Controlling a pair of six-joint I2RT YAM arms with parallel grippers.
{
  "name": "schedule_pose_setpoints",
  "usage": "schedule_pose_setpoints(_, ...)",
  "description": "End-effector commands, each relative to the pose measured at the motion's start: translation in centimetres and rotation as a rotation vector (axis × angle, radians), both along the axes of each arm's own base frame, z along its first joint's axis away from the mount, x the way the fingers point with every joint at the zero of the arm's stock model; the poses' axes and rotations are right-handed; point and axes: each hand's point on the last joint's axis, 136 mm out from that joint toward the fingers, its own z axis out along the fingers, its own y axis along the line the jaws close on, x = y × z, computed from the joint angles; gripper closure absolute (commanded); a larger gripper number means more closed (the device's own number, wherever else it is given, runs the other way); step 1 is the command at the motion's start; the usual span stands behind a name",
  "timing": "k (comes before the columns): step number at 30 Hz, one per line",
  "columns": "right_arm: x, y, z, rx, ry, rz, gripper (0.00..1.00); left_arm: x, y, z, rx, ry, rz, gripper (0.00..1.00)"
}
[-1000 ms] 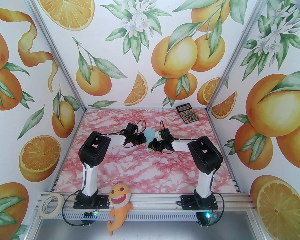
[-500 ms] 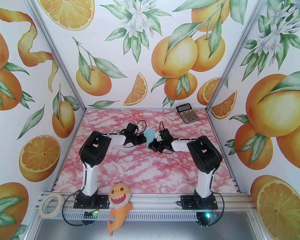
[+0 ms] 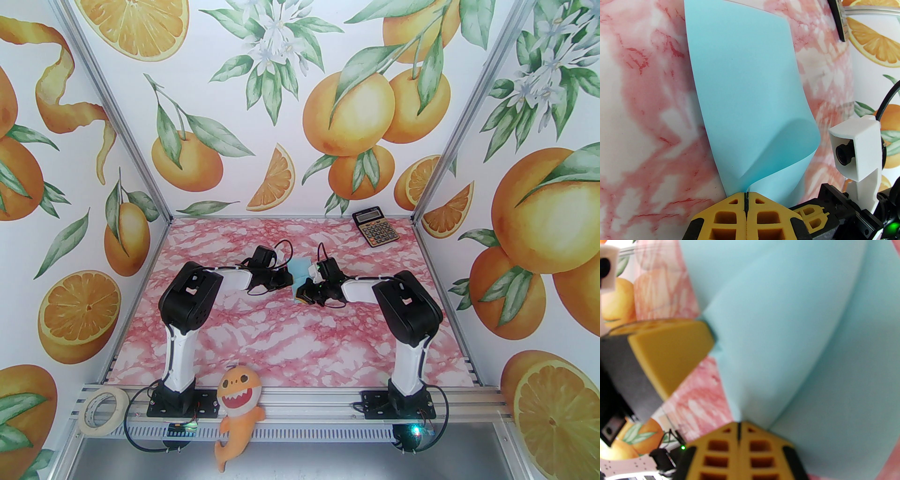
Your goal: Fold a paper plane with a square sheet of paper (fold left side to right side)
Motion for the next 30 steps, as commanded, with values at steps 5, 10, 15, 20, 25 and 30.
schedule_pose_setpoints(5, -1.7, -0.7, -2.4, -0.090, 0.069, 0.017, 1.00, 0.6, -0.2, -0.1, -0.001, -0.007, -0.010, 1.00)
schedule_pose_setpoints(10, -1.7, -0.7, -2.2, -0.094, 0.065, 0.019, 1.00, 0.5, -0.2, -0.4, 0.005, 0.002, -0.011, 1.00)
schedule_pose_setpoints(15, -1.5, -0.6, -2.0, -0.088, 0.058, 0.018, 1.00, 0.3, 0.0, -0.9, 0.020, 0.013, -0.015, 1.00)
schedule_pose_setpoints(20, -1.3, -0.5, -1.5, -0.082, 0.047, 0.019, 1.00, 0.2, 0.2, -1.4, 0.044, 0.026, -0.020, 1.00)
schedule_pose_setpoints(25, 0.0, 0.2, 0.9, -0.049, -0.013, 0.029, 1.00, -0.1, 0.1, -1.7, 0.050, 0.030, -0.028, 1.00)
schedule_pose_setpoints(30, 1.8, 0.0, 2.9, -0.028, -0.061, 0.002, 0.99, -0.1, 0.1, -1.7, 0.052, 0.030, -0.030, 1.00)
